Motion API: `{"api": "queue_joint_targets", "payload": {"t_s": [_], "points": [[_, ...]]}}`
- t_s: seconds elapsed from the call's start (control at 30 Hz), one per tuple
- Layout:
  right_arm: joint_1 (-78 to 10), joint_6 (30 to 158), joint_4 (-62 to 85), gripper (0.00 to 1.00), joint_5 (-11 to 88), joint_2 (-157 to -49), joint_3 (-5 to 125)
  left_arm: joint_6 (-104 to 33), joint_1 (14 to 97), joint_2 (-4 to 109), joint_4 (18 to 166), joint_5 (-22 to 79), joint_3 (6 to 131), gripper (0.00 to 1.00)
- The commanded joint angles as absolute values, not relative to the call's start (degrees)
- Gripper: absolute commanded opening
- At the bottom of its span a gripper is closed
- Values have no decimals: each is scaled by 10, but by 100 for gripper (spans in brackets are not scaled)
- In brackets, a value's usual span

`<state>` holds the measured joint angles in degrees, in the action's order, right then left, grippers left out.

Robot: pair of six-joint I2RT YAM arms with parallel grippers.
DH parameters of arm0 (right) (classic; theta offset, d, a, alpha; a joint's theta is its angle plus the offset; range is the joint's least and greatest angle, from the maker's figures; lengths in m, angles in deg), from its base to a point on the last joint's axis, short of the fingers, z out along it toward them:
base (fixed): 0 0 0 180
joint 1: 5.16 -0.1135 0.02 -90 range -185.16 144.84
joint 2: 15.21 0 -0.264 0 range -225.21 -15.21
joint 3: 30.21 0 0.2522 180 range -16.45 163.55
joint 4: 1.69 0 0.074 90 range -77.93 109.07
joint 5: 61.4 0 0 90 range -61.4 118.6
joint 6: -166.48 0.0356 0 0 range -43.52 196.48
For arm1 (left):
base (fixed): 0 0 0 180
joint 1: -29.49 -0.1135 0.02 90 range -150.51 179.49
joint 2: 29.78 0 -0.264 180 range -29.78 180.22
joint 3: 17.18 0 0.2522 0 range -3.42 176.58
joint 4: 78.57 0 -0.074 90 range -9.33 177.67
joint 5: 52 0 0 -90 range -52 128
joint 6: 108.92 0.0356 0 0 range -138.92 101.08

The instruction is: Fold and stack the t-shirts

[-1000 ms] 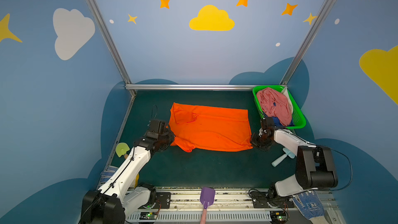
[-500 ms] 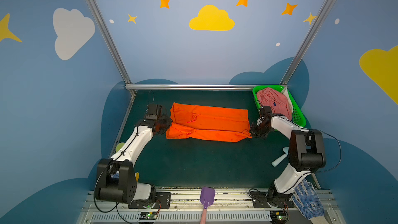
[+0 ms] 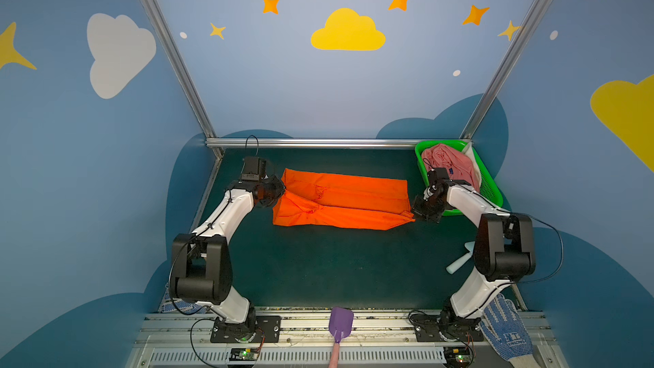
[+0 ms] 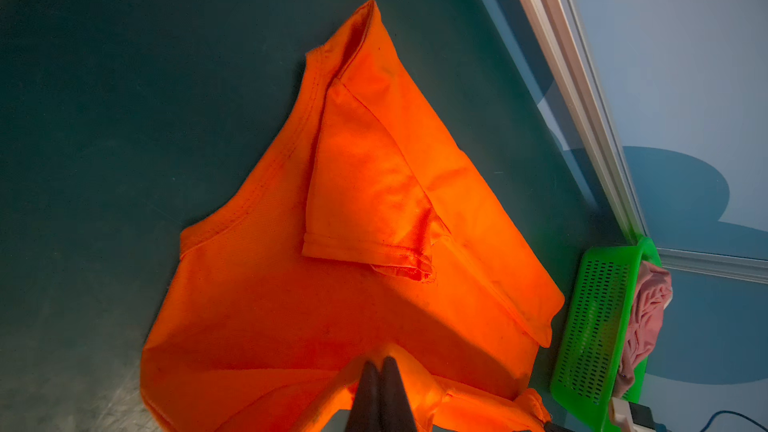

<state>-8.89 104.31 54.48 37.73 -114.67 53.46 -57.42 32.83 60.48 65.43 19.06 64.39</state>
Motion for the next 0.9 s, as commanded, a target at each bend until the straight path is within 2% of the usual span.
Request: {"api": "queue_joint_targets", "payload": {"t_s": [0.0,0.57,0.7,0.87], "points": [[-88,1031,579,0,385,-1110,541,-557,324,567,668,183,647,5],[-110,1058,613,0,401,-935,349,-581,330,375,685,132,481,5],[-110,1055,607,0,405,-931,338,-591,330,355,696,138,451,5],[-106,1037,598,0,408,-983,373,-583,330,370,699,152,462,5]]}}
